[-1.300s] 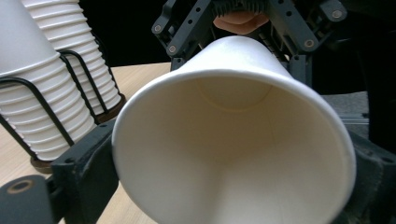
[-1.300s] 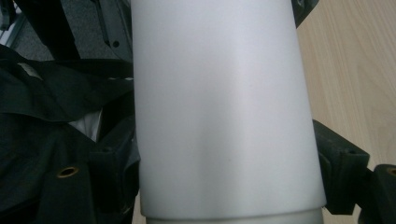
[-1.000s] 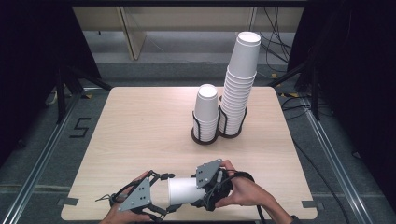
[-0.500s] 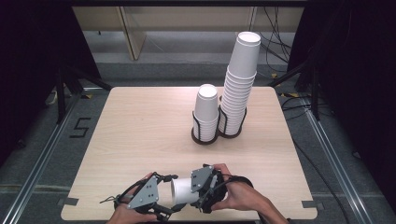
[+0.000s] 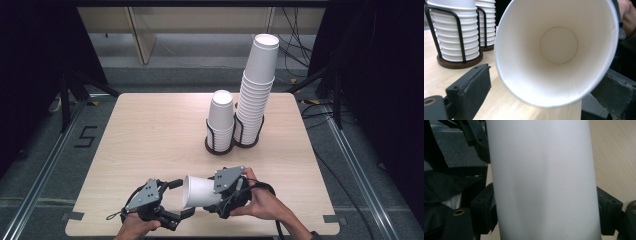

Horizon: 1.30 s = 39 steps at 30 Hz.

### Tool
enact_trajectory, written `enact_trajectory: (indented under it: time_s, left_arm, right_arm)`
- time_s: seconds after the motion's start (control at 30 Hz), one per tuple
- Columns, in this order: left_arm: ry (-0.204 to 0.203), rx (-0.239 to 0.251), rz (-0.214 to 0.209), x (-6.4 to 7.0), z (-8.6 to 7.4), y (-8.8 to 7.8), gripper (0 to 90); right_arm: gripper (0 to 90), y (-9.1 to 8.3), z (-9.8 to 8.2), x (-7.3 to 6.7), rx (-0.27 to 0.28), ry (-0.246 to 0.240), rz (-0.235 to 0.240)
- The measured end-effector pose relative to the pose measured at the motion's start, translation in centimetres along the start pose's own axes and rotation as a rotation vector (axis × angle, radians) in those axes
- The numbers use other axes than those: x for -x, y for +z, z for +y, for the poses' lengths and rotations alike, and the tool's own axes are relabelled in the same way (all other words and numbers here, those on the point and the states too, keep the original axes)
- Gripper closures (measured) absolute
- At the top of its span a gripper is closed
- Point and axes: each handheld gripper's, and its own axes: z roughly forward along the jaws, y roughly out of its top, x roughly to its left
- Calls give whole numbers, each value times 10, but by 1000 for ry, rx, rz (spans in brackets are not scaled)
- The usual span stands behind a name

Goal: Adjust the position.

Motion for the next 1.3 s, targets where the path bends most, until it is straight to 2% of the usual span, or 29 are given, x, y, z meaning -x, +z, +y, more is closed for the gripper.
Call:
enact_trajectory:
  time_s: [0.07, 0.13, 0.2, 0.23, 0.43, 0.47, 0.53, 0.6, 0.7, 0.77, 0.8, 0.9, 1.03, 1.07, 1.13, 1.17, 1.2, 1.3]
  left_arm:
    - [-7, 33, -17, 0, 1, 0, 59]
    - [-26, 49, -19, 2, 1, 1, 60]
    - [-22, 73, -29, 3, 1, 2, 58]
    - [-20, 60, -15, 4, 2, 1, 50]
    - [-33, 75, -21, 6, 3, 2, 33]
    - [-31, 79, -18, 6, 3, 2, 33]
    - [-28, 89, -17, 7, 4, 1, 41]
    - [-13, 93, -34, 6, 4, 0, 64]
    - [9, 82, -42, 3, 5, -2, 99]
    - [-1, 94, -53, 2, 6, -2, 125]
    - [10, 90, -55, 2, 6, -3, 134]
    - [28, 85, -48, 6, 8, -3, 141]
    - [43, 83, -35, 5, 11, -7, 145]
    - [42, 80, -34, 5, 11, -7, 145]
    - [44, 70, -33, 5, 11, -7, 144]
    - [49, 69, -33, 6, 10, -6, 144]
    - [50, 69, -35, 5, 10, -5, 141]
    - [14, 79, -26, 4, 9, -5, 107]
  right_arm:
    - [230, -2, 0, 1, 26, 6, 3]
    - [228, 0, 0, 0, 29, 5, -2]
    - [227, 3, 1, -1, 40, 17, 13]
    - [227, 5, 1, -1, 45, 16, 20]
    - [227, 13, 2, -5, 61, 9, 42]
    - [226, 14, 2, -4, 65, 1, 38]
    - [226, 15, 1, -5, 62, 18, 52]
    - [225, 17, 0, -4, 69, -4, 49]
    - [218, 18, -3, -4, 71, 21, 54]
    - [208, 19, -4, -3, 77, 48, 64]
    - [202, 20, -5, -3, 81, 51, 65]
    - [174, 20, -6, -3, 40, 84, 66]
    - [187, 13, -7, -3, 9, 69, 34]
    - [187, 11, -8, -3, -4, 53, 15]
    - [206, 12, -9, -2, -11, 40, 15]
    - [224, 13, -10, -3, -14, 57, 21]
    - [229, 14, -10, -3, -21, 53, 24]
    - [237, 16, -10, -4, -17, 58, 28]
